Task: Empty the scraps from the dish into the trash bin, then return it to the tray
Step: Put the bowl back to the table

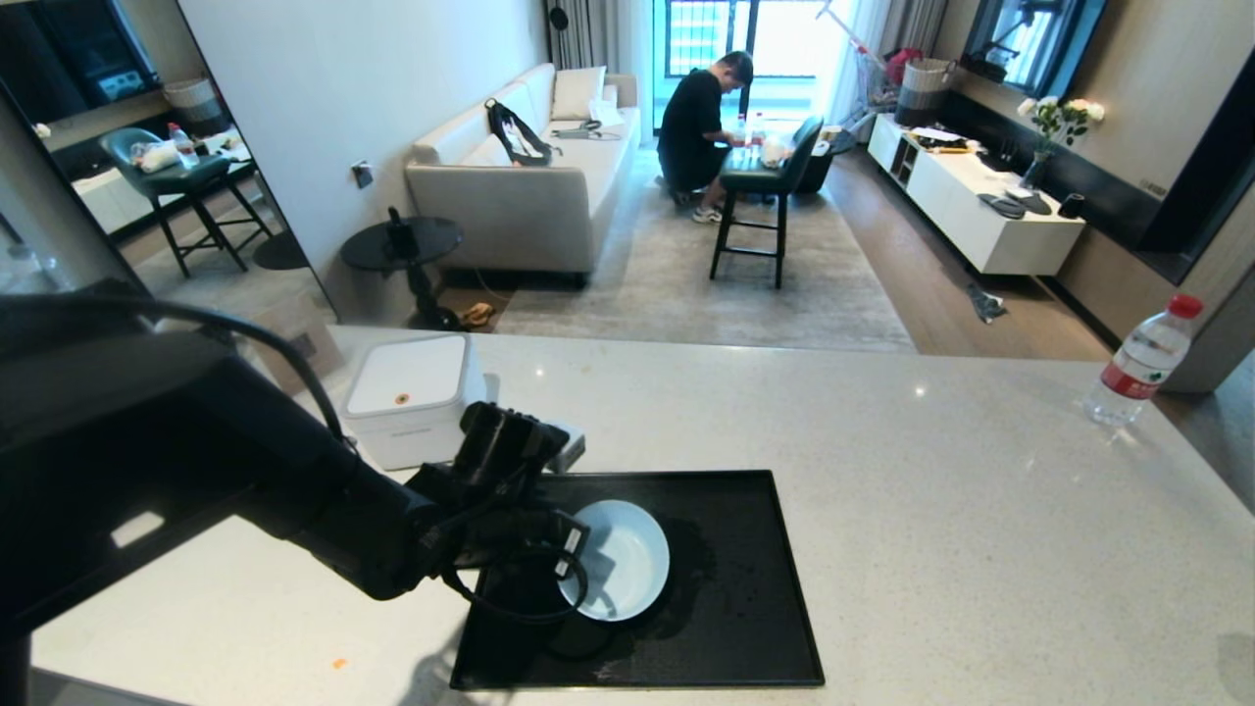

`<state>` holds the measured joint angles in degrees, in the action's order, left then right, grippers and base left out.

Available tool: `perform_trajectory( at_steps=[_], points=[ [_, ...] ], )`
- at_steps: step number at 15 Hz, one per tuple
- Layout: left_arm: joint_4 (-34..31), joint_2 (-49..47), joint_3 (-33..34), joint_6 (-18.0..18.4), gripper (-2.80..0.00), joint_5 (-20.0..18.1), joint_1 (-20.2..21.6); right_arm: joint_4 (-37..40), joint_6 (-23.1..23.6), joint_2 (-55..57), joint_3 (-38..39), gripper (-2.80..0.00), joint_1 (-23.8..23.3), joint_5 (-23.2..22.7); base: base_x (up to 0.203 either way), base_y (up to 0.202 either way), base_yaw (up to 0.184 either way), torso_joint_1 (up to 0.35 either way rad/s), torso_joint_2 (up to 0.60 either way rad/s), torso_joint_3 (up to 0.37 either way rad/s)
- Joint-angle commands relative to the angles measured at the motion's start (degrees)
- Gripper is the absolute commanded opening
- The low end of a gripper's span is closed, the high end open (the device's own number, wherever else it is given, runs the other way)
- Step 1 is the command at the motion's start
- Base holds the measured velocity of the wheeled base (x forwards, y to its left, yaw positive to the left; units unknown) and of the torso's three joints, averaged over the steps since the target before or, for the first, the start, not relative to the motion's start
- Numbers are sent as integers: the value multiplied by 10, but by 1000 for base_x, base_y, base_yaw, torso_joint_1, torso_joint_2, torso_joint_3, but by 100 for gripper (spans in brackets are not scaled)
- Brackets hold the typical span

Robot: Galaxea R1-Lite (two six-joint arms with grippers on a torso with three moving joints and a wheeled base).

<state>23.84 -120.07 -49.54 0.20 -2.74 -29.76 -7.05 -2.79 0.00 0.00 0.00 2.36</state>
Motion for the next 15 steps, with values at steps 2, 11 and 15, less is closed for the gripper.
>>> perform_trajectory(
  at_steps=[2,11,15],
  points=[
    [1,-2,1,0,-280,0,1,-1,0,0,0,-280,0,0,0,0,0,0,0,0],
    [15,3,10,-1,0,3,1,0,0,0,0,-280,0,0,0,0,0,0,0,0],
    [15,47,27,-7,0,4,4,0,0,0,0,-280,0,0,0,0,0,0,0,0]
  ],
)
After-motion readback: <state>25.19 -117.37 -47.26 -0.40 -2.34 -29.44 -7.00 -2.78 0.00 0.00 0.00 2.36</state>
